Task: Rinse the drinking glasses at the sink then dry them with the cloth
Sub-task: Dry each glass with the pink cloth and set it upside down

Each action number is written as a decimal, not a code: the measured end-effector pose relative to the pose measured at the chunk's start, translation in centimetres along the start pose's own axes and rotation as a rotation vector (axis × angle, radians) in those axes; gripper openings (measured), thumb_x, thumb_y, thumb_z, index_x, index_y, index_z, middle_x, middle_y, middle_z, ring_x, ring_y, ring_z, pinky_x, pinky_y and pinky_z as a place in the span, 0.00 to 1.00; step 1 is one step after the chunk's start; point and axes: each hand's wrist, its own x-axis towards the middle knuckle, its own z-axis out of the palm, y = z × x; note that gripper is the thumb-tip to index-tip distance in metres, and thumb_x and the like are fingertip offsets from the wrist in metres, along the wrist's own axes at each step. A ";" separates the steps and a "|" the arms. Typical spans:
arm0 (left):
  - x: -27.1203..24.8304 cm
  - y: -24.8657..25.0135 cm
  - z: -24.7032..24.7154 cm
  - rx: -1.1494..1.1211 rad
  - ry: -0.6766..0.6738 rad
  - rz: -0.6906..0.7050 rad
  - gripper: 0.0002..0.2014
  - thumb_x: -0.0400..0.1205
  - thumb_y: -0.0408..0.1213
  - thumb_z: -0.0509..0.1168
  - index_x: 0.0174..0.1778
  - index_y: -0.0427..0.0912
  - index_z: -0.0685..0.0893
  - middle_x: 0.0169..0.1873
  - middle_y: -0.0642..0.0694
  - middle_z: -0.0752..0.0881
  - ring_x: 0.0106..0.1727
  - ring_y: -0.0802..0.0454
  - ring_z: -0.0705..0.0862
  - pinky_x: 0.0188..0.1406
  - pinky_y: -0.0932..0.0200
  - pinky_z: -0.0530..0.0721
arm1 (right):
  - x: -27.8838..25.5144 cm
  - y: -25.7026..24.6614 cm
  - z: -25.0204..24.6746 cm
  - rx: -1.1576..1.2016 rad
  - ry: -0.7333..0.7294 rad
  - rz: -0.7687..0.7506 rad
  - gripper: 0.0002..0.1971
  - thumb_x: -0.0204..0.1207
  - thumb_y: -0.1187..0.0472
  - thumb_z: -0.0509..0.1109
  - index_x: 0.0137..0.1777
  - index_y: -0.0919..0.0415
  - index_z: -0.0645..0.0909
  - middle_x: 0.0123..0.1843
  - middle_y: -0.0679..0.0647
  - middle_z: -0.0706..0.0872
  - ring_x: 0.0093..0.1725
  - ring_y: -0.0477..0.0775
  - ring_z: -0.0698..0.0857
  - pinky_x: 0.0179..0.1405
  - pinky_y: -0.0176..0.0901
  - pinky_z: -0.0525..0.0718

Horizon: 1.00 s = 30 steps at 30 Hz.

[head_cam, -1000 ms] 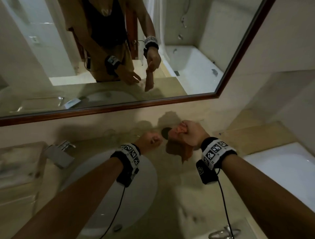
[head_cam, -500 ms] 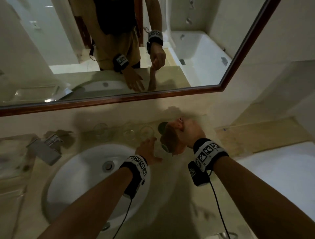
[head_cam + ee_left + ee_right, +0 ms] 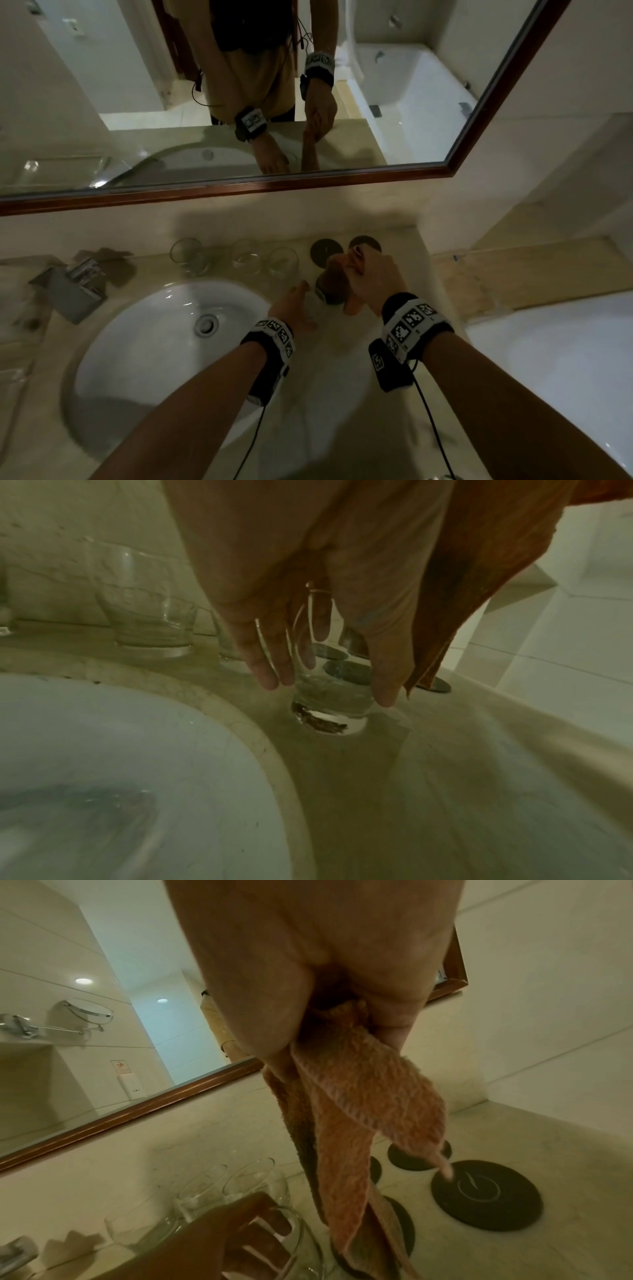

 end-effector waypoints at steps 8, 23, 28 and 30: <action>-3.8 0.7 -2.9 -0.090 0.142 0.159 0.41 0.65 0.38 0.80 0.73 0.47 0.68 0.65 0.45 0.80 0.65 0.45 0.80 0.61 0.54 0.79 | -1.1 -1.7 1.5 0.150 -0.149 -0.028 0.09 0.80 0.51 0.66 0.46 0.56 0.74 0.43 0.55 0.85 0.41 0.58 0.85 0.40 0.51 0.86; -11.4 -2.2 -9.6 -0.412 0.353 0.312 0.41 0.61 0.41 0.83 0.68 0.43 0.72 0.59 0.49 0.83 0.58 0.51 0.83 0.58 0.54 0.82 | -3.2 -10.6 1.7 0.245 -0.221 -0.195 0.06 0.68 0.77 0.65 0.42 0.70 0.75 0.37 0.59 0.77 0.37 0.57 0.75 0.27 0.26 0.72; -13.0 -5.7 -11.2 -0.403 0.327 0.297 0.38 0.61 0.50 0.82 0.67 0.52 0.77 0.57 0.55 0.86 0.57 0.60 0.85 0.56 0.51 0.85 | -4.1 -13.9 3.3 0.248 -0.287 -0.213 0.13 0.65 0.73 0.68 0.50 0.67 0.80 0.41 0.59 0.80 0.44 0.60 0.79 0.36 0.35 0.77; -13.8 -6.9 -12.2 -0.402 0.333 0.291 0.35 0.62 0.48 0.83 0.65 0.51 0.80 0.53 0.57 0.87 0.54 0.68 0.84 0.52 0.59 0.84 | -3.9 -15.1 4.2 0.244 -0.310 -0.235 0.12 0.60 0.68 0.67 0.38 0.50 0.75 0.35 0.49 0.77 0.39 0.53 0.76 0.38 0.44 0.76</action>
